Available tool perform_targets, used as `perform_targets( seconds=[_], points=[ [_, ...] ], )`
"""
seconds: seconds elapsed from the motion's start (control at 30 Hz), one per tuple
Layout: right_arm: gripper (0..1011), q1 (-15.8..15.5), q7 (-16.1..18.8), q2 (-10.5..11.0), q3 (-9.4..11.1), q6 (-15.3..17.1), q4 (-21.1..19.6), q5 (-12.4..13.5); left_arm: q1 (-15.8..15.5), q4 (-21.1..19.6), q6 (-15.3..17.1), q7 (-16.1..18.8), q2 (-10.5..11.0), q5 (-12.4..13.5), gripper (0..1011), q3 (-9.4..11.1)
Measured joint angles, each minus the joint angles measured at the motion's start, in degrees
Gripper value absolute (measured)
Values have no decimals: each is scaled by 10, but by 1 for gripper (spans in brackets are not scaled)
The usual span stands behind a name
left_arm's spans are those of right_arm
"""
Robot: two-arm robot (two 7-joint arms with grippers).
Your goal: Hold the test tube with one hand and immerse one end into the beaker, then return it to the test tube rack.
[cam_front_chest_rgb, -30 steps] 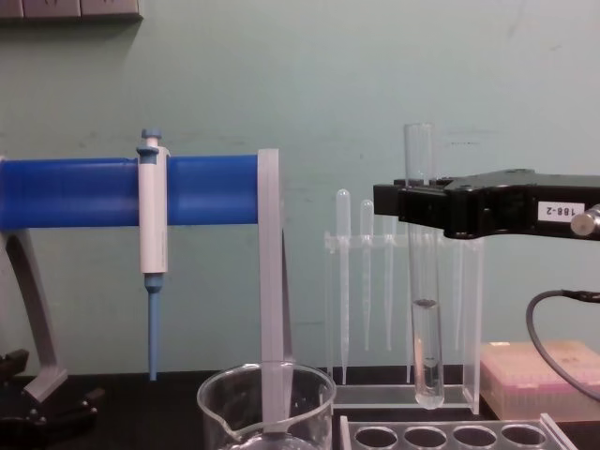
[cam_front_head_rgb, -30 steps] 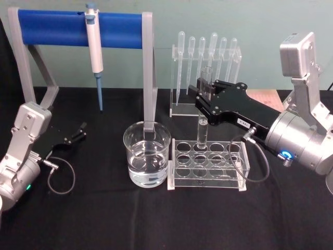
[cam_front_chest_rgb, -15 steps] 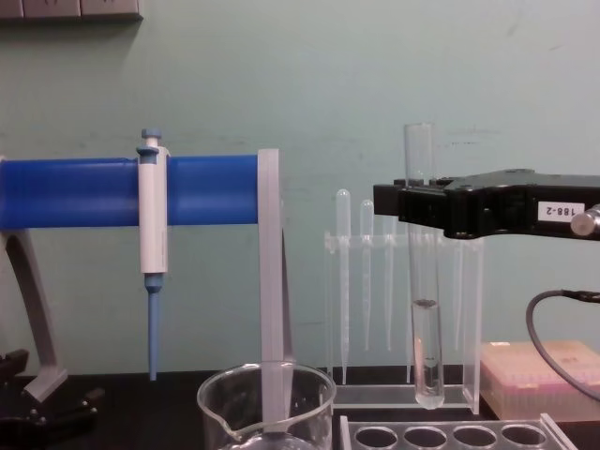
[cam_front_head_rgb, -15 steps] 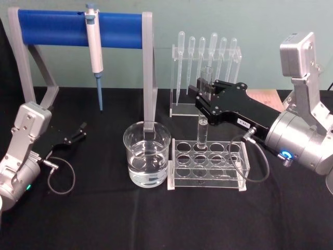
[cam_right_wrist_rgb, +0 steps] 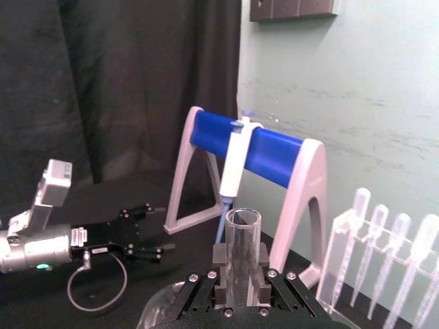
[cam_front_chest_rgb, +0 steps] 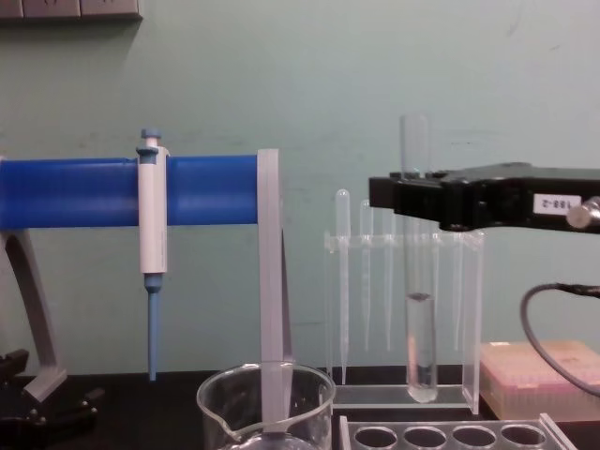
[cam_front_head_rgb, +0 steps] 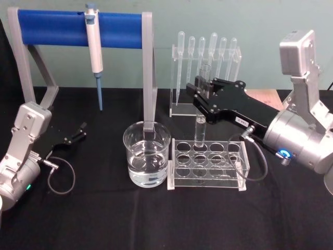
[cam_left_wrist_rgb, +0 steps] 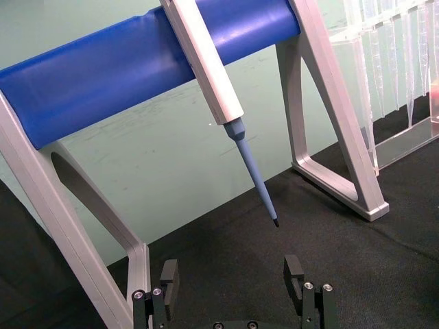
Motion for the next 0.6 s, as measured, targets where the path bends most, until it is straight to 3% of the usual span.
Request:
perform_targets(
  seconds=[0.33,0.6],
  points=[
    [226,48,13,-47,-37,2,31,-15,0,0,0,0,0,0,1000,0],
    [226,83,26,-99,-59,-33,96,-19,0,0,0,0,0,0,1000,0]
  ],
)
